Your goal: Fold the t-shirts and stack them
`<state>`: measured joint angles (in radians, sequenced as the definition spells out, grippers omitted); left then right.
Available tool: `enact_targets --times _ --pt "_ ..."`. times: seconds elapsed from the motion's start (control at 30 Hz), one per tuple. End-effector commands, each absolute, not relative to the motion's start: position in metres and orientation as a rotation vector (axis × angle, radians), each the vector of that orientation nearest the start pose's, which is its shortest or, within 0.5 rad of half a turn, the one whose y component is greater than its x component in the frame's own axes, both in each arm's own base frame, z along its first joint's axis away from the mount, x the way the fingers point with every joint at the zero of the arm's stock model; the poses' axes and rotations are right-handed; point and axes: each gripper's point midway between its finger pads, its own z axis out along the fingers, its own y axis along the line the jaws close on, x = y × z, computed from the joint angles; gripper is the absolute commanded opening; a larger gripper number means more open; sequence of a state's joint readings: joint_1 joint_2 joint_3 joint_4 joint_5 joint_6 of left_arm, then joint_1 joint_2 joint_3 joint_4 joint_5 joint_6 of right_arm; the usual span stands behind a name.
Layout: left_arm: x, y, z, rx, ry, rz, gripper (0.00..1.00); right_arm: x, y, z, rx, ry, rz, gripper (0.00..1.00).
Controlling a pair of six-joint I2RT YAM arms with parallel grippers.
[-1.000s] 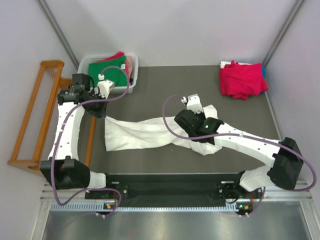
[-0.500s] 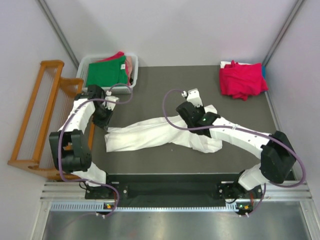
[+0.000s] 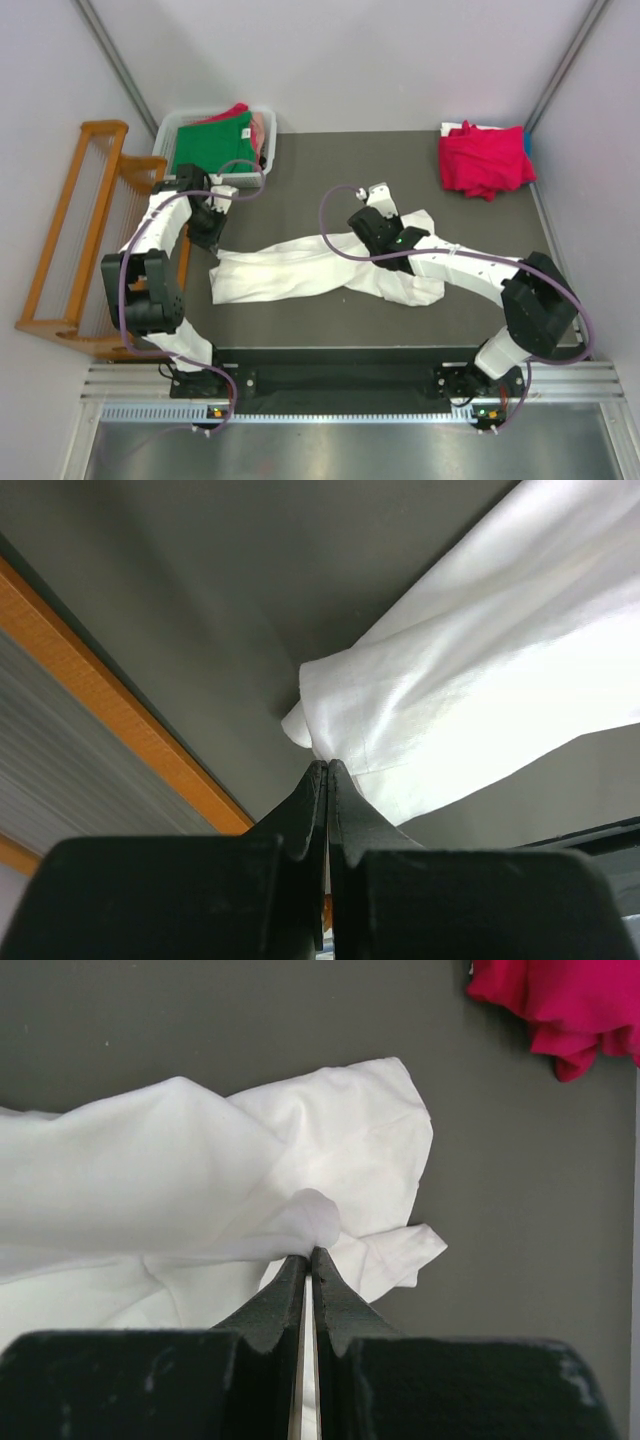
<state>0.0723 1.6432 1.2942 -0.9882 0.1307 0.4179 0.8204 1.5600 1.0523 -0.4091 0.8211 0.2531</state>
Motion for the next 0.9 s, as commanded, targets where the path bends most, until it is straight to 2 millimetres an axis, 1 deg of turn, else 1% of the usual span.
enact_targets --times 0.0,0.1,0.13,0.17,0.2,0.27,0.3,0.33,0.37,0.4,0.43,0.47,0.5,0.53,0.57,0.6,0.63,0.67,0.7,0.73,0.77,0.8,0.83,0.87 --pt "0.321 0.016 0.107 0.489 2.786 -0.099 0.00 0.337 0.175 0.134 -0.264 2.121 -0.414 0.00" --pt "0.323 0.017 0.120 0.479 2.758 -0.080 0.00 0.335 0.168 0.144 -0.236 2.101 -0.421 0.00" --pt "0.324 0.018 0.125 0.469 2.749 -0.071 0.00 0.335 0.164 0.153 -0.209 2.078 -0.415 0.00" --pt "0.327 0.018 0.130 0.460 2.739 -0.066 0.00 0.335 0.161 0.156 -0.202 2.071 -0.417 0.00" --pt "0.338 0.021 0.143 0.441 2.704 -0.033 0.00 0.339 0.155 0.159 -0.173 2.066 -0.416 0.00" --pt "0.355 0.026 0.153 0.399 2.676 0.004 0.00 0.349 0.153 0.166 -0.132 2.066 -0.363 0.00" --pt "0.372 0.029 0.170 0.373 2.627 0.032 0.00 0.356 0.144 0.166 -0.100 2.073 -0.367 0.00" --pt "0.379 0.034 0.174 0.357 2.624 0.064 0.00 0.361 0.144 0.163 -0.097 2.074 -0.368 0.00" --pt "0.389 0.036 0.165 0.351 2.654 0.067 0.00 0.367 0.142 0.165 -0.085 2.071 -0.371 0.00" --pt "0.405 0.039 0.182 0.331 2.614 0.083 0.00 0.372 0.136 0.165 -0.060 2.069 -0.379 0.00" --pt "0.408 0.040 0.181 0.319 2.639 0.082 0.00 0.377 0.136 0.163 -0.052 2.072 -0.369 0.00" --pt "0.417 0.041 0.170 0.315 2.674 0.070 0.00 0.381 0.137 0.168 -0.040 2.064 -0.360 0.00" --pt "0.431 0.041 0.190 0.300 2.628 0.071 0.00 0.382 0.137 0.172 -0.032 2.059 -0.352 0.00" --pt "0.432 0.039 0.193 0.300 2.642 0.048 0.00 0.381 0.138 0.175 -0.029 2.059 -0.341 0.00" --pt "0.424 0.033 0.189 0.308 2.702 -0.010 0.00 0.379 0.139 0.177 -0.026 2.060 -0.327 0.00" --pt "0.425 0.031 0.202 0.322 2.678 -0.016 0.00 0.376 0.138 0.176 -0.031 2.066 -0.322 0.00" --pt "0.423 0.030 0.205 0.334 2.677 -0.020 0.00 0.370 0.137 0.182 -0.028 2.064 -0.304 0.00" --pt "0.419 0.030 0.215 0.342 2.650 -0.007 0.00 0.362 0.135 0.178 -0.039 2.072 -0.306 0.00" --pt "0.412 0.032 0.209 0.358 2.663 0.008 0.00 0.354 0.135 0.186 -0.038 2.057 -0.281 0.00" --pt "0.408 0.034 0.210 0.359 2.655 0.022 0.00 0.347 0.134 0.186 -0.042 2.067 -0.270 0.00" --pt "0.407 0.035 0.221 0.355 2.611 0.048 0.00 0.339 0.132 0.179 -0.059 2.083 -0.273 0.00" --pt "0.399 0.037 0.214 0.357 2.632 0.060 0.00 0.330 0.130 0.184 -0.062 2.079 -0.263 0.00" --pt "0.397 0.037 0.215 0.354 2.625 0.061 0.00 0.324 0.130 0.184 -0.055 2.084 -0.249 0.00" --pt "0.393 0.037 0.222 0.353 2.609 0.066 0.00 0.319 0.128 0.184 -0.057 2.089 -0.247 0.00"
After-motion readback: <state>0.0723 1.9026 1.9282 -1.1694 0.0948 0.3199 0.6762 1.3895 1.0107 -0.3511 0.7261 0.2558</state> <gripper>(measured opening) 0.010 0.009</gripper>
